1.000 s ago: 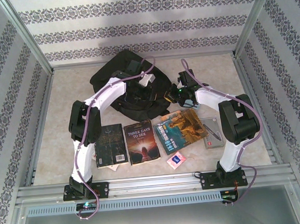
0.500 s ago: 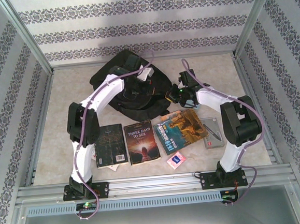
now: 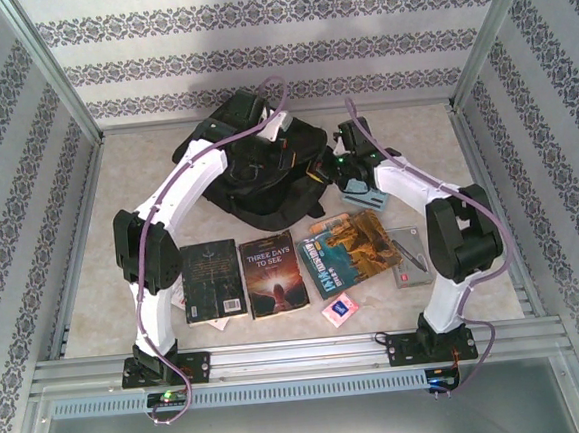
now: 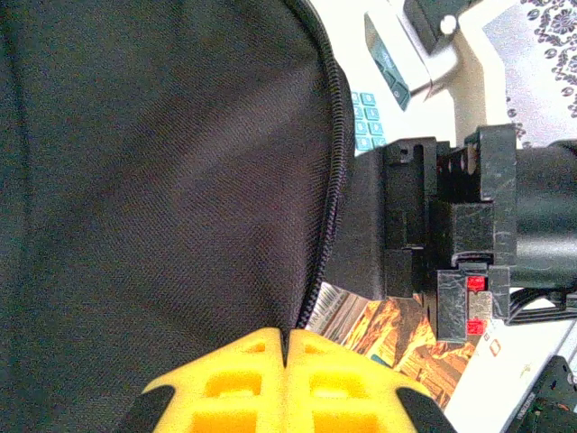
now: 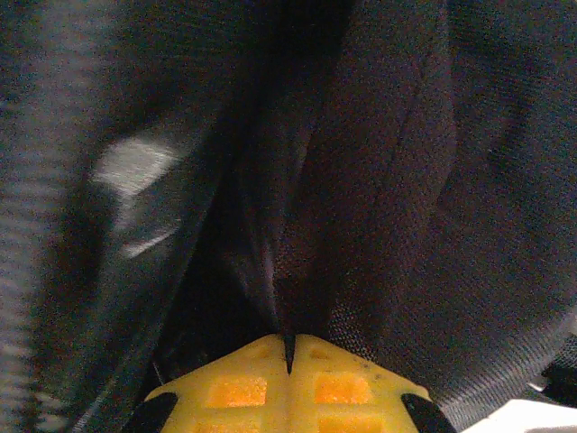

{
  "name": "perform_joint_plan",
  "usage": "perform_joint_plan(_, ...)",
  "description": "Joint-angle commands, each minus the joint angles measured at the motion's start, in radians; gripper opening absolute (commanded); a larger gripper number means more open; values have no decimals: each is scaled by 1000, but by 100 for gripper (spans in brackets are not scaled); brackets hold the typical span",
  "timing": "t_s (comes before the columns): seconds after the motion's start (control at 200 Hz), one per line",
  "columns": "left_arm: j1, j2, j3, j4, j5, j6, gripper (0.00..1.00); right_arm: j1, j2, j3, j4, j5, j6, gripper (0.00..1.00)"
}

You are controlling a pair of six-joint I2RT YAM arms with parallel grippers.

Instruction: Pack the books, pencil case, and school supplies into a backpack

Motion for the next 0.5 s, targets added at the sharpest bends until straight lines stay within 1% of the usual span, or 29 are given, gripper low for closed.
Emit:
perform_joint_plan(0.0,5,-29,1,-27,12,21,0,18,25,103,-80,6,-45,12)
perform_joint_plan(0.08,7,-31,11,-27,-3,16,0,19,16,114,-141,49,-88,27)
perform_joint_plan(0.145,7,-34,22,-26,-14,10,0,18,1,105,-169,73,-115,44)
perform_joint_plan(0.18,8,-34,28,-25,-17,6,0,16,-12,92,-180,87,-129,48)
perform_joint_plan(0.23,11,-32,35,-20,-13,-2,0,13,-27,76,-188,100,-138,50)
perform_joint_plan(0.265,13,-33,39,-18,-10,-7,0,10,-38,61,-184,99,-140,49)
perform_joint_plan(0.305,14,-30,42,-12,-1,-12,0,6,-50,42,-165,92,-140,46)
perform_joint_plan(0.415,16,-31,44,2,27,-21,0,9,-53,31,-130,66,-124,31)
perform_joint_plan(0.495,15,-26,44,6,44,-22,0,13,-29,38,-83,32,-81,20)
